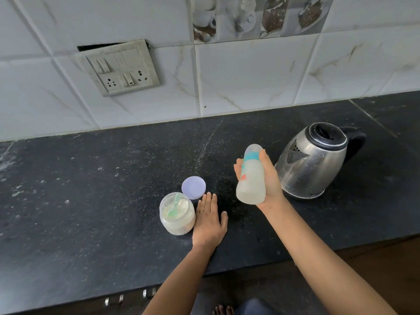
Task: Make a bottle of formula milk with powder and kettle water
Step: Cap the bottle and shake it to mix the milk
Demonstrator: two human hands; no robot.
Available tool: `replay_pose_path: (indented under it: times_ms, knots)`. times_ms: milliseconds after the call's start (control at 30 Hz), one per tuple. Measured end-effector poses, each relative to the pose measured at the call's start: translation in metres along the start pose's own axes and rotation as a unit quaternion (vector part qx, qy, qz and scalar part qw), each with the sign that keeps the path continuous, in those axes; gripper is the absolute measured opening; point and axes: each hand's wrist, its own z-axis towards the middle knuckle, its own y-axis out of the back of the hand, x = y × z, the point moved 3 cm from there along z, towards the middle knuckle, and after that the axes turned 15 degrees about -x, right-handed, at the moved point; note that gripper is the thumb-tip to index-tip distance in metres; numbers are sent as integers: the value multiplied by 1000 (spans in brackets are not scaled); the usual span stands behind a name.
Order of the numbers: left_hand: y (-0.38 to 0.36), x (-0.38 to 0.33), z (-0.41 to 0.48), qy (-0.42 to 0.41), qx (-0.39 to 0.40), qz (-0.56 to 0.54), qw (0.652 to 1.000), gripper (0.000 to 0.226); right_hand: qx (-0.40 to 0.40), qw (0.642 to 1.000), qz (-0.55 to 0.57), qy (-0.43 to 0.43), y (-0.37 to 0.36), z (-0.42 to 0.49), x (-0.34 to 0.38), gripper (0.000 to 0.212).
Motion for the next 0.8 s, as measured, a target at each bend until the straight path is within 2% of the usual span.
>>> replay_pose_path:
  times_ms: [133, 200, 267, 333, 367, 433, 500, 600, 667, 733, 767, 800]
  knots:
    - [-1, 1, 0, -3, 0, 0, 1000, 81, 99, 993, -62, 17, -8, -9, 5, 73]
    - [-2, 1, 0, -4, 0, 0, 1000, 82, 116, 990, -76, 18, -12, -10, 7, 62]
    - [-1, 1, 0, -5, -2, -1, 1000, 82, 94, 995, -35, 10, -17, -12, 9, 49]
    - [-1, 1, 0, -3, -3, -4, 1000, 83, 57, 998, -2, -6, -20, -14, 8, 48]
    - [-1, 1, 0, -3, -4, -5, 1000, 83, 58, 998, -12, -12, -20, -13, 7, 50]
    - [-1, 1, 0, -3, -4, -3, 1000, 83, 112, 992, -43, -26, -22, -15, 7, 62]
    - [0, 1, 0, -4, -4, 3, 1000, 81, 143, 989, -21, -41, -25, -17, 13, 74]
    - [-1, 2, -1, -8, 1, 8, 1000, 73, 72, 994, 82, -29, -22, -6, 24, 76]
    - [-2, 2, -1, -9, 3, 9, 1000, 77, 89, 996, 19, -26, -20, -6, 23, 85]
    - [-2, 2, 0, -8, 0, 8, 1000, 81, 130, 988, -81, 0, -19, -16, 19, 69]
    - [-3, 2, 0, -8, -2, 6, 1000, 79, 135, 986, -94, 14, -19, -18, 18, 60]
    - [-3, 3, 0, -8, -2, 6, 1000, 75, 127, 989, -70, 19, -20, -18, 19, 61]
